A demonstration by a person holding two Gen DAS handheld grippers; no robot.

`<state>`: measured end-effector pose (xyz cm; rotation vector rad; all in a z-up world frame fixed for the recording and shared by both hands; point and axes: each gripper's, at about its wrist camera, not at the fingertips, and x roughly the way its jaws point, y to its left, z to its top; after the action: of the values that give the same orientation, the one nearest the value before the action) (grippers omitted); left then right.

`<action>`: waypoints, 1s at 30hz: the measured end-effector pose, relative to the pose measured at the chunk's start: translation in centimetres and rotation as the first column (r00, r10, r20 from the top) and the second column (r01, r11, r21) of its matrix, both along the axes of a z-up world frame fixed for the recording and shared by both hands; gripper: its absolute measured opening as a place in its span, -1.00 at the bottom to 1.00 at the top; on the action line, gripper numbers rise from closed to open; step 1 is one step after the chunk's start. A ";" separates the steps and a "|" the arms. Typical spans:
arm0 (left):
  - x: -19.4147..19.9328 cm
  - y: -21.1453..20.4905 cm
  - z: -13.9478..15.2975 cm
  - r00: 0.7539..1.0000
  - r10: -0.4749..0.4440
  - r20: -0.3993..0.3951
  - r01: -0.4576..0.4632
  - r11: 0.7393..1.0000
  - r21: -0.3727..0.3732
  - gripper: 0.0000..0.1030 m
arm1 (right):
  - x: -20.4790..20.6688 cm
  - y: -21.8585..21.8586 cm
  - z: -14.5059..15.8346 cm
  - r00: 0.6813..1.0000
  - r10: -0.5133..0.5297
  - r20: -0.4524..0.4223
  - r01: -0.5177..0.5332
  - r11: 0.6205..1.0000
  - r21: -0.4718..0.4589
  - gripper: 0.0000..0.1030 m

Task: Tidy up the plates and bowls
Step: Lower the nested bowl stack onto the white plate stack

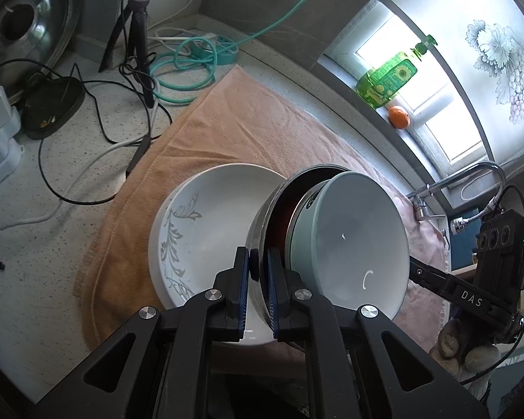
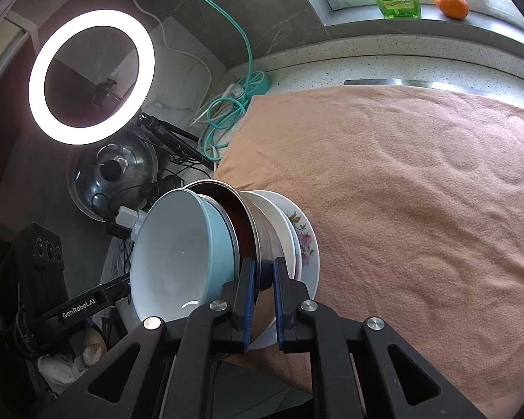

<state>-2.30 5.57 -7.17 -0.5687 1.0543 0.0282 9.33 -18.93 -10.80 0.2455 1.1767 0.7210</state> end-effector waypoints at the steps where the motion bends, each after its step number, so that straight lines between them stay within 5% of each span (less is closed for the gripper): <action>1: 0.0 0.3 -0.1 1.000 0.001 -0.001 -0.001 1.000 0.003 -0.84 | 0.0 0.3 -0.1 1.000 0.002 -0.002 -0.002 1.000 0.000 -0.81; 30: 0.6 3.4 -1.6 0.999 0.021 -0.035 -0.020 1.000 0.018 -0.84 | 0.3 4.3 -3.0 0.999 0.007 -0.053 -0.009 1.000 -0.027 -0.82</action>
<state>-1.65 8.98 -8.78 -0.5648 1.0815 0.0657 9.58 -14.66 -13.79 0.2387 1.2377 0.7087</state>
